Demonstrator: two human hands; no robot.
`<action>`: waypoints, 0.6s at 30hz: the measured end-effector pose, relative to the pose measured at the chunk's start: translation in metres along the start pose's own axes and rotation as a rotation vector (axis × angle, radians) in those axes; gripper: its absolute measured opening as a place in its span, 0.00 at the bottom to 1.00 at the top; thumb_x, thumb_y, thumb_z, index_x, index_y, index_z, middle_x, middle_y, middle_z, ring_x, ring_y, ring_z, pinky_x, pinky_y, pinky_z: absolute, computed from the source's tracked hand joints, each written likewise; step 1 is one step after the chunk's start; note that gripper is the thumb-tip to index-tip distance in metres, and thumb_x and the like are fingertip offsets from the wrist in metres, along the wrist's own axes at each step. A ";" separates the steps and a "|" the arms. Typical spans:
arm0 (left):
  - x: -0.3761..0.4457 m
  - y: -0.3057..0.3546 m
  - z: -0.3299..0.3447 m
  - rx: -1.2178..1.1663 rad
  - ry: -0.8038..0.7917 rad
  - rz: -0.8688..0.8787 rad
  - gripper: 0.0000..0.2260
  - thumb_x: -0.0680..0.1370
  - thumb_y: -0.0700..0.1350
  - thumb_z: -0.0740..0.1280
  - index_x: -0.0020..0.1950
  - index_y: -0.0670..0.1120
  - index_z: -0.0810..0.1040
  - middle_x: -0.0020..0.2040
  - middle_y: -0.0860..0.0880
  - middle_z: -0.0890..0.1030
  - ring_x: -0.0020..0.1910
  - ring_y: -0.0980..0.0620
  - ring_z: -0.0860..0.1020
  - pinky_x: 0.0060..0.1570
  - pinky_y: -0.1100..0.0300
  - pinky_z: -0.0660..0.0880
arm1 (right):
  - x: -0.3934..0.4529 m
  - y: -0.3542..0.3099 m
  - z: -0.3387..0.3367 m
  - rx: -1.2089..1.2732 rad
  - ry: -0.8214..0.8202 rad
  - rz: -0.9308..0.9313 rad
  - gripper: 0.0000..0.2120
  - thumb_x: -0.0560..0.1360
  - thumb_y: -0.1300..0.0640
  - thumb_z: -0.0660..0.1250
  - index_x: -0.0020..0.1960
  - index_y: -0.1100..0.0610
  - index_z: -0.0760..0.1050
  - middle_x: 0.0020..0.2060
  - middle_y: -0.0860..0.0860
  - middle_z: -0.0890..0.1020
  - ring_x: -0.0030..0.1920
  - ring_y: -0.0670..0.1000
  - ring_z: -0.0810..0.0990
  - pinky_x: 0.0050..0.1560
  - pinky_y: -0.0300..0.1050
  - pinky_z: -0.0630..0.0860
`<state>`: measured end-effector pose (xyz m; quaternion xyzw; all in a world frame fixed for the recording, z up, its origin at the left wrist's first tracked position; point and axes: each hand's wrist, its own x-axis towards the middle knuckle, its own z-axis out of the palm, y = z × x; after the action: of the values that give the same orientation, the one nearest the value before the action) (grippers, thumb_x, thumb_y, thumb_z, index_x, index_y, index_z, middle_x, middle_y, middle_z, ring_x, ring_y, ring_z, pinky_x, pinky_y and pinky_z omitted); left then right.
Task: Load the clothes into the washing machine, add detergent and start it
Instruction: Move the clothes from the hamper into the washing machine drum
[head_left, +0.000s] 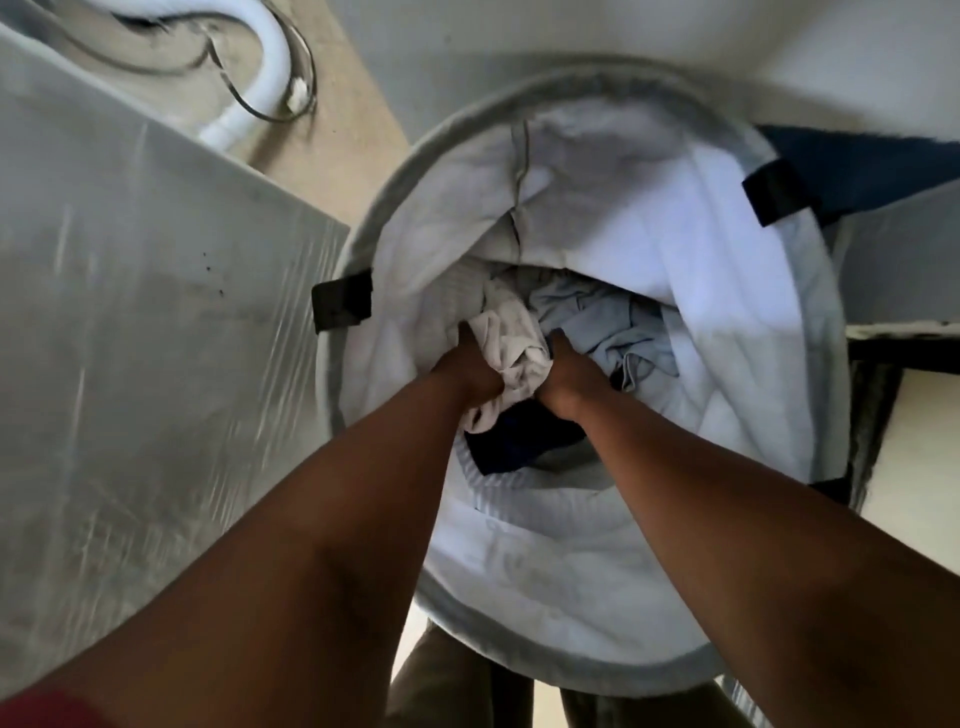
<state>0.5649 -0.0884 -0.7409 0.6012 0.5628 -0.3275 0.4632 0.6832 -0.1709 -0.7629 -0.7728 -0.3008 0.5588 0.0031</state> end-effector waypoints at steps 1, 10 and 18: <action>-0.006 -0.001 0.000 -0.014 0.008 -0.002 0.38 0.74 0.49 0.69 0.78 0.44 0.53 0.74 0.39 0.64 0.70 0.43 0.67 0.65 0.56 0.67 | -0.005 0.001 -0.001 -0.052 -0.013 -0.008 0.25 0.75 0.52 0.63 0.70 0.52 0.62 0.65 0.58 0.74 0.61 0.60 0.76 0.59 0.52 0.75; -0.135 0.018 -0.033 0.209 -0.012 0.170 0.23 0.75 0.48 0.67 0.69 0.48 0.69 0.64 0.43 0.75 0.61 0.45 0.74 0.53 0.60 0.68 | -0.114 -0.024 -0.062 -0.350 0.262 -0.021 0.21 0.73 0.45 0.66 0.64 0.51 0.75 0.60 0.57 0.75 0.61 0.60 0.74 0.59 0.51 0.72; -0.289 0.035 -0.103 0.515 0.112 0.236 0.25 0.75 0.46 0.63 0.72 0.53 0.65 0.66 0.43 0.67 0.62 0.41 0.71 0.61 0.50 0.71 | -0.270 -0.066 -0.107 -0.553 0.370 -0.294 0.16 0.73 0.52 0.65 0.58 0.59 0.73 0.57 0.57 0.76 0.58 0.59 0.75 0.57 0.51 0.73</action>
<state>0.5422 -0.0987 -0.4327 0.7775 0.4118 -0.3697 0.2987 0.6925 -0.2079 -0.4676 -0.7811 -0.5427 0.3004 -0.0713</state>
